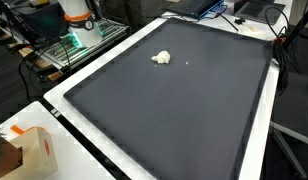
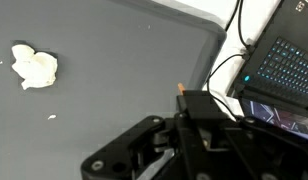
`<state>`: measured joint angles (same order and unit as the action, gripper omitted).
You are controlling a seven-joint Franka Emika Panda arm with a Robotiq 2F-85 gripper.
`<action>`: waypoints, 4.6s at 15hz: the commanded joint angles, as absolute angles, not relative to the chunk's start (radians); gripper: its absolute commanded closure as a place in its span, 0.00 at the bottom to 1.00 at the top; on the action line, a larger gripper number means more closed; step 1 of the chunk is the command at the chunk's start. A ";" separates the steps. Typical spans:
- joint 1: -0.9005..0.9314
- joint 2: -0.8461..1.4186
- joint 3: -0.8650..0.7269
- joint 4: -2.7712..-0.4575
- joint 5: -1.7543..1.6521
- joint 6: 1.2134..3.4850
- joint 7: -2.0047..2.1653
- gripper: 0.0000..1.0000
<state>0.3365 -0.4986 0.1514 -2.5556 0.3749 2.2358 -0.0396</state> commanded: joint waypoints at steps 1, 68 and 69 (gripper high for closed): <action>0.329 -0.499 0.158 -2.554 0.378 2.232 -0.042 0.87; -0.081 0.263 -0.054 -2.267 1.040 2.215 -0.559 0.97; -0.080 0.263 -0.054 -2.268 1.042 2.221 -0.545 0.97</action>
